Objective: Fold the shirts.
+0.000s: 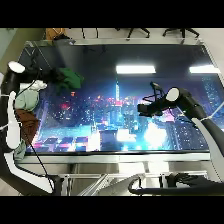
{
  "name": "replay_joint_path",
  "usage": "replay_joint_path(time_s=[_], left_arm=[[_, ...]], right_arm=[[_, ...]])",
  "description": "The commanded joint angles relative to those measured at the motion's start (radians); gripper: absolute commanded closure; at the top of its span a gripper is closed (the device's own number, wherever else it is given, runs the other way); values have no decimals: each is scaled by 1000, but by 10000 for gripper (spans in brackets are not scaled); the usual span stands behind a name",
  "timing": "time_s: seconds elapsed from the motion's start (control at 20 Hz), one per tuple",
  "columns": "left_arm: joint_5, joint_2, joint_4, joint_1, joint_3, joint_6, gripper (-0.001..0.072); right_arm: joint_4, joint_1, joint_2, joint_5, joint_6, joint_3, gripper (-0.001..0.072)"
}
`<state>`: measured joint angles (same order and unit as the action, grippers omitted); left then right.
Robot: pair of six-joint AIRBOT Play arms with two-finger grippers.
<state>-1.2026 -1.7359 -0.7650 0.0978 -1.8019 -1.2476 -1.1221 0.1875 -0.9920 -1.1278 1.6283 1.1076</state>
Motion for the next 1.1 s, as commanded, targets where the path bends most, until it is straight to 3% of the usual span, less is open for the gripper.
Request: replay_joint_path(time_s=[0.0,0.1,0.35,0.4,0.45,0.5,0.55,0.85,1.05], left_arm=[[-201,151,163,-141,-21,7,692],[-184,231,162,-254,83,6,692],[0,311,154,-472,354,6,691],[23,310,154,-491,389,6,684],[39,310,155,-499,420,6,679],[44,310,156,-497,442,6,389],[41,309,154,-482,455,3,-10],[-212,337,98,-273,507,-12,13],[-71,416,27,-214,827,3,12]], right_arm=[[0,-79,71,-7,-48,27,690],[0,-137,109,-26,-78,27,690],[0,-220,146,-125,-112,27,679],[0,-221,146,-136,-111,26,538],[1,-221,146,-146,-111,26,319],[2,-221,146,-155,-111,26,215],[5,-221,146,-165,-111,26,214],[125,-197,145,-180,-191,-38,211],[158,-117,135,-78,-194,-199,203]])
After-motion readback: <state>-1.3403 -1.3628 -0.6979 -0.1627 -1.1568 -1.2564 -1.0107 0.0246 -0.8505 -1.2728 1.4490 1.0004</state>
